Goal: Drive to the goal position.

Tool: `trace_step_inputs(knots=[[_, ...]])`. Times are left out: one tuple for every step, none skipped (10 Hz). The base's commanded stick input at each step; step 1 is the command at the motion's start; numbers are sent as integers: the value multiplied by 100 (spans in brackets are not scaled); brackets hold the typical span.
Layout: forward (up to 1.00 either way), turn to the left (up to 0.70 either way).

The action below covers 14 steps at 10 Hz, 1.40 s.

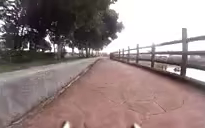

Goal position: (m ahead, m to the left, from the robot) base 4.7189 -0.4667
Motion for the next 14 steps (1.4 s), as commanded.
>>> trace_step_inputs(knots=[[70,0],[70,0],[70,0],[70,0],[70,0],[70,-1],[70,-1],[70,0],[70,0],[70,0],[70,0],[70,0],[70,0],[70,0]])
